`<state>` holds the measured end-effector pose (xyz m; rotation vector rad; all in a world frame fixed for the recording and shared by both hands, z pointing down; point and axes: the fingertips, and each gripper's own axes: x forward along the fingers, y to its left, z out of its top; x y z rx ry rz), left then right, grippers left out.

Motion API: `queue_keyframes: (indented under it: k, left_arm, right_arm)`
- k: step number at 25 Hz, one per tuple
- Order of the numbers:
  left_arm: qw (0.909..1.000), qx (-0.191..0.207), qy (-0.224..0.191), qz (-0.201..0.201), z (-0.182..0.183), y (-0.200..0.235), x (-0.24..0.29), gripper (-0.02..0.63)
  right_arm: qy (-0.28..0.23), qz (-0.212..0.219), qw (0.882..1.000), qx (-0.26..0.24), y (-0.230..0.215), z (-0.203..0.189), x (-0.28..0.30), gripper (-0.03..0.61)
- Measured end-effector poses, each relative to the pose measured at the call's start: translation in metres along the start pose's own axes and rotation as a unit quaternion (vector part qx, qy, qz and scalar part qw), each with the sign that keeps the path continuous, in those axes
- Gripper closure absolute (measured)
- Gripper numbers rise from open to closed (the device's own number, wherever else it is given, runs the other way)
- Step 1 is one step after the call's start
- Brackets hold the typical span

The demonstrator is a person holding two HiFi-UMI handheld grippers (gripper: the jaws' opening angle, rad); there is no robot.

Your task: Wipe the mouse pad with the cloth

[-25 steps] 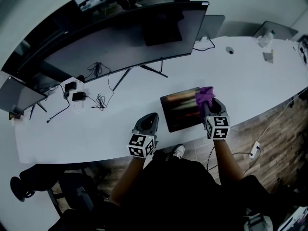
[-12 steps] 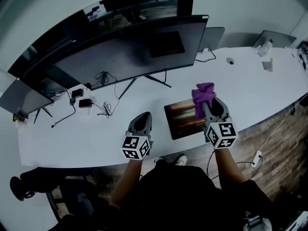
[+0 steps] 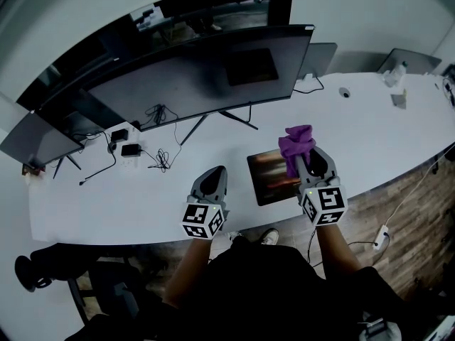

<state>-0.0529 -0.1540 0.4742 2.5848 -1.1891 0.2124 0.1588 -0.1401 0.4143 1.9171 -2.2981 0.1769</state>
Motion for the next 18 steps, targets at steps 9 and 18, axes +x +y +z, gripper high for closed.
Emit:
queue_keyframes:
  k: [9,18]
  left_arm:
    - [0.9999,-0.014,-0.008,0.003,0.006,0.006,-0.003,0.592]
    - [1.0000,-0.002,0.005,-0.003,-0.003,0.003,-0.003,0.592]
  right_arm:
    - [0.003,0.021,1.000,-0.021,0.019,0.006,-0.004,0.479]
    - [0.016,0.030,0.999,-0.041,0.029,0.001,0.003,0.479]
